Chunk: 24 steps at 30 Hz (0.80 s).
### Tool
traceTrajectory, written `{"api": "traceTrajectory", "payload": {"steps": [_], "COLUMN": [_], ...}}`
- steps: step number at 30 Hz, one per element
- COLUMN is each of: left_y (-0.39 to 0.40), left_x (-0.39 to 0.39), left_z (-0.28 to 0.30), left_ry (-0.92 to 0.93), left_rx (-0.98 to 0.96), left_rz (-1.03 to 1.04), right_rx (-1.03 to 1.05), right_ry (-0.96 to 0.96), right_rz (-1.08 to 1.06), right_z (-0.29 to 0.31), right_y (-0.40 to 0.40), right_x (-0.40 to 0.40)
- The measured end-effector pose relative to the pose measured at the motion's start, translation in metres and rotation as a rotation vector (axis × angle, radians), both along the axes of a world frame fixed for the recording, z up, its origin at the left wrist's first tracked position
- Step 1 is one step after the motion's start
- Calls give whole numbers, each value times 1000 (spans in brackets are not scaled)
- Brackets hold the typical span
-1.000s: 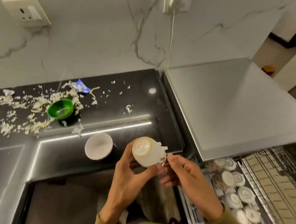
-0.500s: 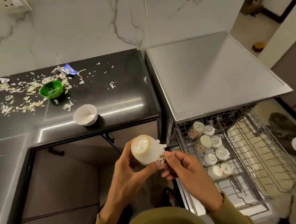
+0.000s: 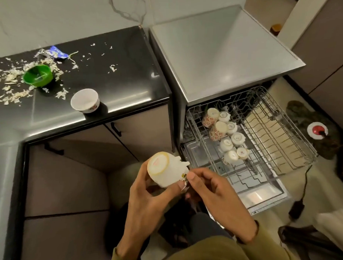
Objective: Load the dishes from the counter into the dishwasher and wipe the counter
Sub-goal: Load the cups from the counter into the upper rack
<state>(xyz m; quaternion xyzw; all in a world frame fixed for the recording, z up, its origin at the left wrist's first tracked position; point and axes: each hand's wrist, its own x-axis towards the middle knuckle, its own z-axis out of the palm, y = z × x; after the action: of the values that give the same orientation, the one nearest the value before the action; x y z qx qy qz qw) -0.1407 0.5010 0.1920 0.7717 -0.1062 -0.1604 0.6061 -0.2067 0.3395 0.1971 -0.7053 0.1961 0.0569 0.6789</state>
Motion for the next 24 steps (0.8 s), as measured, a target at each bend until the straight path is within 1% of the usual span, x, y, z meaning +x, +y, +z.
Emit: {"api": "traceTrajectory", "payload": {"steps": [6, 10, 13, 19, 22, 24], "left_y": [-11, -32, -56, -115, -155, -179], "left_x": [-23, -31, -38, -55, -70, -83], "left_z": [4, 10, 10, 10, 3, 0], "left_ry": [2, 3, -12, -47, -78, -66], "left_rx": [-26, -58, -45, 6, 50, 70], "left_rz": [-51, -93, -141, -222, -217, -189], "right_rx": [-141, -225, -280, -339, -355, -372], "right_ry": [-36, -105, -118, -138, -140, -123], "right_rz": [-77, -79, -71, 19, 95, 159], "right_z": [10, 18, 19, 17, 15, 14], "right_y": [-9, -32, -54, -103, -143, -172], "right_x": [-26, -33, -40, -56, -65, -71]}}
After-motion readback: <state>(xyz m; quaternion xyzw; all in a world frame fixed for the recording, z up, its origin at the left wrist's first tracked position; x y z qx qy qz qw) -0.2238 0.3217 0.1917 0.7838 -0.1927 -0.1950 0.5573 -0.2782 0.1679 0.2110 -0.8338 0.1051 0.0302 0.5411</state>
